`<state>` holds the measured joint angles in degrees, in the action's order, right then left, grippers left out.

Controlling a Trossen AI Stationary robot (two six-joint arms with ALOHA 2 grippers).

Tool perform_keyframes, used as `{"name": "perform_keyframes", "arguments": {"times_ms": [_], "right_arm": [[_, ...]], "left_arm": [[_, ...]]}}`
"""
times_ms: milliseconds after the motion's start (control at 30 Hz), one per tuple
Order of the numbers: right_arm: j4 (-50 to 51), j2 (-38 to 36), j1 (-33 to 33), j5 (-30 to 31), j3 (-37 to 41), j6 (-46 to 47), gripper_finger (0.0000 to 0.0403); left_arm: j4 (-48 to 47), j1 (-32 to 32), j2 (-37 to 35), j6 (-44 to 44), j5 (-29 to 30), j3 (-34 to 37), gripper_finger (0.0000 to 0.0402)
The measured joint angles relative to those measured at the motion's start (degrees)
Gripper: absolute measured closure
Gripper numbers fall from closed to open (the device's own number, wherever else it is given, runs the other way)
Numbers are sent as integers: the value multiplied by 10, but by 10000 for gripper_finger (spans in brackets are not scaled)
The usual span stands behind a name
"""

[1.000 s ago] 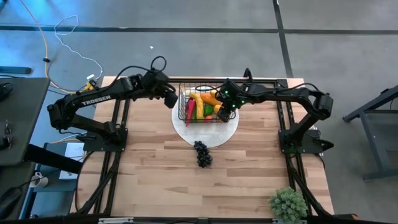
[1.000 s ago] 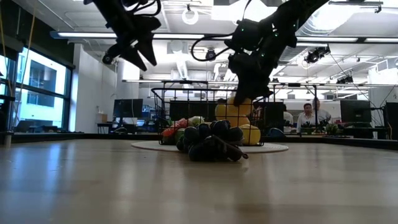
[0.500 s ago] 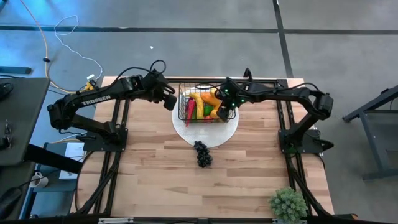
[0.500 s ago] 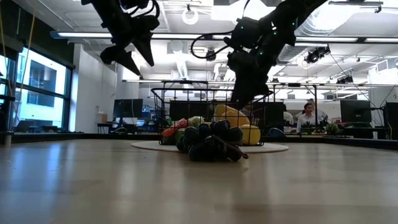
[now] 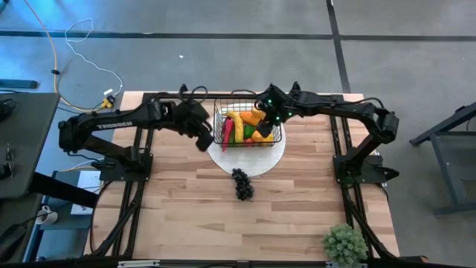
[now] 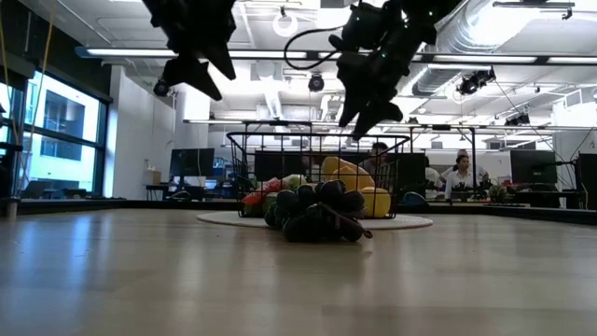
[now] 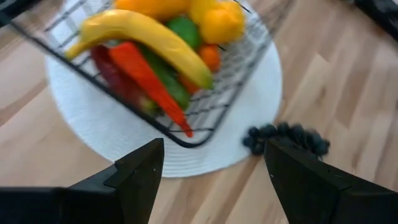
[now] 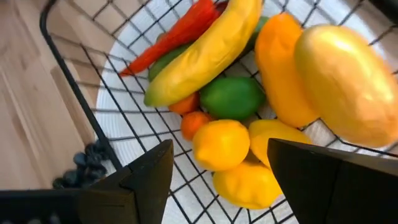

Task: Build produce basket
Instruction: Put the black grapes into the wire basket

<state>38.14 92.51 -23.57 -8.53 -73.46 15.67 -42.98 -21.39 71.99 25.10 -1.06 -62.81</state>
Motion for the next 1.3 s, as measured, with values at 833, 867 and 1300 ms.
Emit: {"name": "perform_keyframes", "arguments": {"times_ms": [833, 867, 1300], "right_arm": [[243, -2, 88, 216, -233, 287, 162], [251, -2, 93, 225, -240, 295, 162], [287, -2, 121, 267, -251, 364, 162]], "left_arm": [[156, 140, 53, -484, 1, 0, 133], [162, 143, 62, -503, 1, 0, 133], [245, 190, 181, -598, -11, 0, 133]]}}
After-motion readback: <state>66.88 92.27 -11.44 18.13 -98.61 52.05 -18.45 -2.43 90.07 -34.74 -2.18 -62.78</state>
